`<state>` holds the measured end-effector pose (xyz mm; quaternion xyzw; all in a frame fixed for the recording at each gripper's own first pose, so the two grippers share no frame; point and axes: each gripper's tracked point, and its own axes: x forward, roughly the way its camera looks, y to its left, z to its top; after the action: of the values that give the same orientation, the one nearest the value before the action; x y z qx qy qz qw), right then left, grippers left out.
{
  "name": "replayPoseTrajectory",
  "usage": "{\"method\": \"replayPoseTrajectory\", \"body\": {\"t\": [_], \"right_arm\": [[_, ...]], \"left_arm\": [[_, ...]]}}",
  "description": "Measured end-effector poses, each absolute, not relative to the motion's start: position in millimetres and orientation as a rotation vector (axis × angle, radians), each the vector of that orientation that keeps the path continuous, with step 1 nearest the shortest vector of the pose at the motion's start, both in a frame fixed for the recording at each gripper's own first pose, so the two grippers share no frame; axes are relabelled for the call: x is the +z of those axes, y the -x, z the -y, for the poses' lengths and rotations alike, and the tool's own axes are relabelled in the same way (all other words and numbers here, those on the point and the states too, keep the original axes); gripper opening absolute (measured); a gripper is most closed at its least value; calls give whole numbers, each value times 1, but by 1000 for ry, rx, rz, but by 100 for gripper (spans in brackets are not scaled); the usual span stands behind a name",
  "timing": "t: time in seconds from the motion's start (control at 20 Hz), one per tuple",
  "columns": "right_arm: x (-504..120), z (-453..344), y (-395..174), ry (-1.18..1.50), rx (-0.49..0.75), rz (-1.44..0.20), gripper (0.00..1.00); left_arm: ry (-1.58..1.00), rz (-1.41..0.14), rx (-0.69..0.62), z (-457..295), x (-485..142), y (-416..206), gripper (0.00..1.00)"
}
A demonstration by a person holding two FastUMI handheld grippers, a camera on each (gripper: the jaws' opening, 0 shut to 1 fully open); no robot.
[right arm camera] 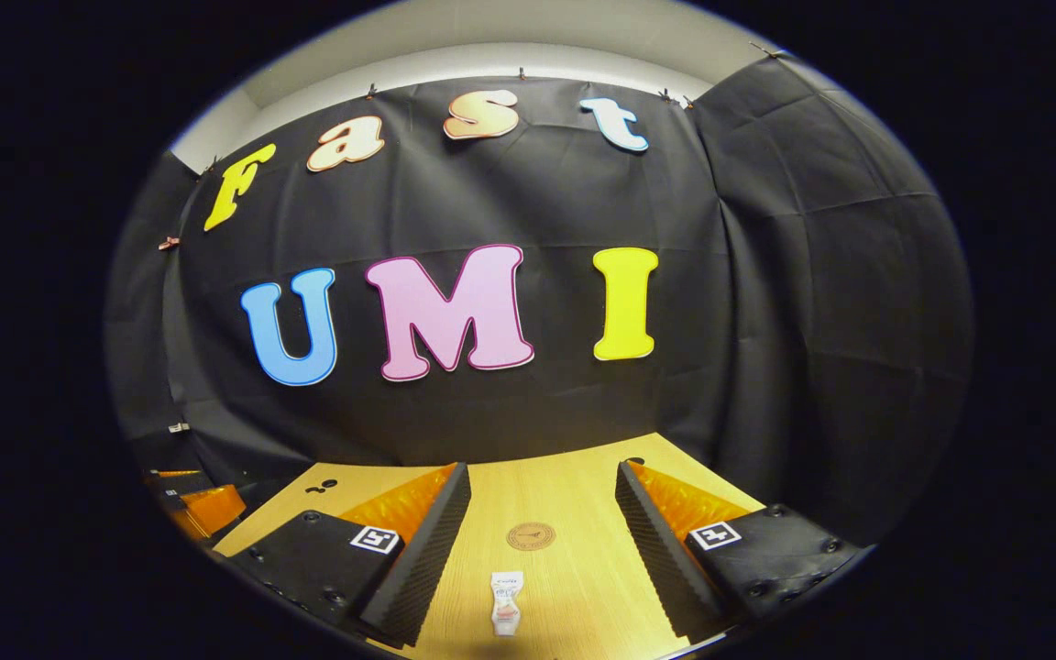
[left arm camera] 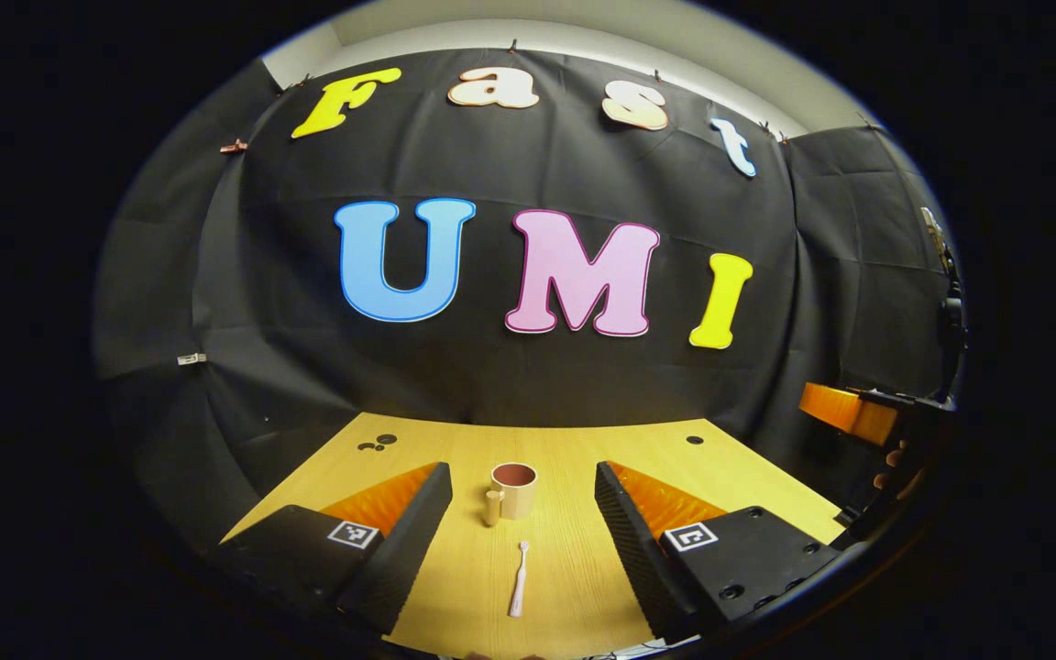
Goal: Put the toothbrush and toothpaste on the desktop into the cup, then pick up the cup and place it on the coaster on the desktop.
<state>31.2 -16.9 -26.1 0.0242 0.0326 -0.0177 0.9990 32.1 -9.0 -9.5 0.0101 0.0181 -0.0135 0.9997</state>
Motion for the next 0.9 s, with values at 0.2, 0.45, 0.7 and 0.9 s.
{"method": "replayPoseTrajectory", "body": {"t": [0.2, 0.45, 0.7, 0.9], "right_arm": [[-43, 14, -37, -68, -31, -114, 98], [-56, 14, -44, -77, -35, -156, 98], [-98, 10, -57, -98, -37, -312, 98], [-144, 2, -70, -111, -14, -452, 98]], "left_arm": [[-26, -42, -35, 10, -11, -38, 98], [-11, -58, -31, 11, -16, -45, 98], [-10, -85, -14, 8, -27, -47, 98], [-12, -115, 14, 4, -39, -46, 98]]}}
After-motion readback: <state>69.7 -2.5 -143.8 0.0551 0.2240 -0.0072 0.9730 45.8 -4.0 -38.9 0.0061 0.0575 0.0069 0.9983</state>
